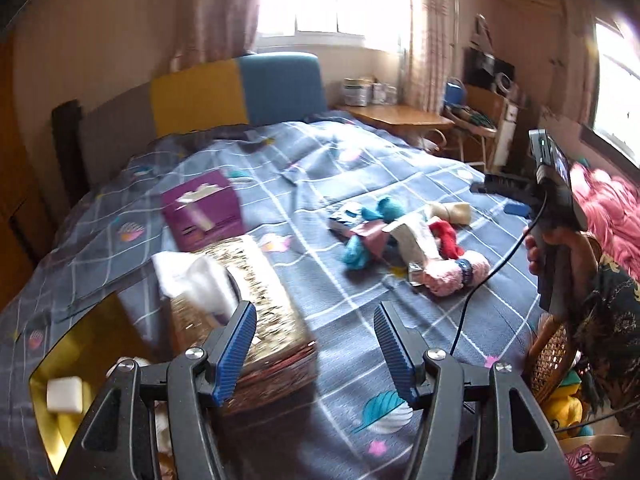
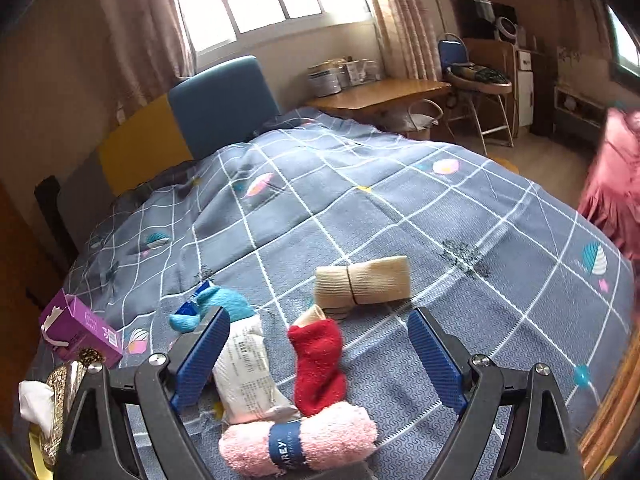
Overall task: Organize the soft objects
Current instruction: 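Move both tools back over the remaining soft items, then grasp the pink towel with blue band with the left tool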
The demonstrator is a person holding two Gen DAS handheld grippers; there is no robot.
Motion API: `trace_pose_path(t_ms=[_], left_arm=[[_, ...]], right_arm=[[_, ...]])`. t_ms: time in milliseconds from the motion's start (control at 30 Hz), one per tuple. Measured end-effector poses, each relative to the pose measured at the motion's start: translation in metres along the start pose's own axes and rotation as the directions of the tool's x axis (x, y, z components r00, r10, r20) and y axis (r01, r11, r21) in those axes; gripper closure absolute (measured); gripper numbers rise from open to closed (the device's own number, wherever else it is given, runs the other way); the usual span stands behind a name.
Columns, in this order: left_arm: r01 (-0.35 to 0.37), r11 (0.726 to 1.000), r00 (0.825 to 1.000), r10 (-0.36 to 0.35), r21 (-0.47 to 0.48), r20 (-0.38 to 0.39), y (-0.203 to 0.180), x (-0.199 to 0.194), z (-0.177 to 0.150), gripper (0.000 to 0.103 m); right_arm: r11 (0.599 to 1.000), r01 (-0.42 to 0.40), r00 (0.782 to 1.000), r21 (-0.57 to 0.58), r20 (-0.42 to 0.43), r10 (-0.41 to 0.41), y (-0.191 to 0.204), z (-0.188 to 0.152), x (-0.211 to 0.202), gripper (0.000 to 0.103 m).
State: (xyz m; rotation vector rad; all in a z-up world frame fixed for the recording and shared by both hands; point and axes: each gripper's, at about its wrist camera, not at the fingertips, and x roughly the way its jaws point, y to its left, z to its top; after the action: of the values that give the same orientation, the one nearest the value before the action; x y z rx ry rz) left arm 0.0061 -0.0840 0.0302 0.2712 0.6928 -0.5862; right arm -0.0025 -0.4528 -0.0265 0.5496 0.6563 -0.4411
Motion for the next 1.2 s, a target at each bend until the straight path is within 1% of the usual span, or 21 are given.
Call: trace_pose_path(t_ms=[33,100,167,200,267,333,433,500,700,733,767,800,867,900,933,1000,1067,1100,1133,1167,1200], left_arm=[[0.013,1.000,1.000,-0.013,0.027,-0.011,-0.009,0.008,0.004,0.041],[0.052,0.996,0.998,-0.050,0.078,-0.034,-0.026,0.025,0.010,0.041],[0.076,0.987,0.996,-0.067,0.141,-0.062,-0.046,0.046,0.015,0.041],[0.090,0.980,0.994,-0.076,0.177,-0.084,-0.056,0.057,0.018,0.041],[0.127,0.961,0.990,-0.106,0.246,-0.095,-0.076,0.076,0.021,0.041],[0.151,0.935,0.986,-0.119,0.321,-0.117,-0.099,0.096,0.025,0.041],[0.199,0.889,0.978,-0.151,0.412,-0.145,-0.129,0.122,0.029,0.041],[0.214,0.862,0.975,-0.157,0.460,-0.158,-0.145,0.136,0.031,0.038],[0.282,0.749,0.959,-0.207,0.600,-0.193,-0.191,0.163,0.034,0.035],[0.291,0.726,0.957,-0.212,0.623,-0.200,-0.198,0.166,0.032,0.034],[0.303,0.697,0.953,-0.216,0.650,-0.213,-0.207,0.171,0.030,0.034],[0.300,0.678,0.954,-0.208,0.672,-0.216,-0.213,0.175,0.029,0.034],[0.300,0.650,0.954,-0.192,0.699,-0.230,-0.222,0.186,0.025,0.034],[0.335,0.647,0.942,-0.232,0.685,-0.242,-0.224,0.190,0.025,0.034],[0.351,0.650,0.936,-0.256,0.674,-0.241,-0.224,0.193,0.026,0.034],[0.382,0.661,0.924,-0.281,0.646,-0.259,-0.224,0.195,0.026,0.036],[0.416,0.661,0.909,-0.297,0.625,-0.291,-0.226,0.196,0.022,0.038],[0.425,0.665,0.905,-0.300,0.614,-0.301,-0.224,0.198,0.020,0.038],[0.415,0.672,0.910,-0.285,0.614,-0.303,-0.223,0.200,0.018,0.043],[0.382,0.679,0.923,-0.254,0.627,-0.288,-0.222,0.202,0.015,0.055],[0.357,0.685,0.934,-0.242,0.635,-0.264,-0.220,0.201,0.014,0.061]], right_arm=[[0.999,-0.034,0.999,0.033,0.011,0.033,-0.005,0.002,-0.002,0.012],[0.997,-0.047,0.998,0.056,0.036,0.045,-0.010,0.002,-0.005,0.012],[0.993,-0.092,0.995,0.079,0.041,0.089,-0.012,0.002,-0.007,0.012],[0.990,-0.107,0.993,0.090,0.048,0.103,-0.014,0.002,-0.008,0.012],[0.984,-0.138,0.989,0.112,0.065,0.132,-0.017,0.003,-0.012,0.012],[0.976,-0.164,0.986,0.142,0.064,0.156,-0.021,0.003,-0.012,0.011],[0.968,-0.186,0.982,0.167,0.063,0.178,-0.024,0.004,-0.011,0.011],[0.965,-0.192,0.981,0.178,0.057,0.185,-0.026,0.004,-0.009,0.011],[0.945,-0.225,0.974,0.236,0.067,0.215,-0.038,0.004,-0.009,0.011],[0.940,-0.230,0.973,0.252,0.071,0.219,-0.041,0.004,-0.009,0.011],[0.934,-0.236,0.972,0.269,0.073,0.225,-0.044,0.004,-0.008,0.011],[0.927,-0.244,0.970,0.284,0.073,0.233,-0.047,0.004,-0.007,0.010],[0.916,-0.254,0.967,0.311,0.072,0.244,-0.052,0.004,-0.006,0.010],[0.909,-0.264,0.964,0.321,0.075,0.253,-0.054,0.004,-0.006,0.010],[0.910,-0.255,0.967,0.326,0.076,0.244,-0.055,0.004,-0.005,0.009],[0.903,-0.246,0.969,0.352,0.085,0.231,-0.061,0.004,-0.005,0.008],[0.893,-0.238,0.971,0.383,0.093,0.220,-0.067,0.003,-0.005,0.008],[0.890,-0.235,0.972,0.391,0.099,0.213,-0.069,0.003,-0.006,0.008],[0.888,-0.228,0.974,0.400,0.105,0.203,-0.071,0.003,-0.006,0.008],[0.885,-0.229,0.973,0.406,0.106,0.204,-0.073,0.003,-0.006,0.008],[0.880,-0.236,0.972,0.411,0.103,0.213,-0.073,0.003,-0.004,0.008]])
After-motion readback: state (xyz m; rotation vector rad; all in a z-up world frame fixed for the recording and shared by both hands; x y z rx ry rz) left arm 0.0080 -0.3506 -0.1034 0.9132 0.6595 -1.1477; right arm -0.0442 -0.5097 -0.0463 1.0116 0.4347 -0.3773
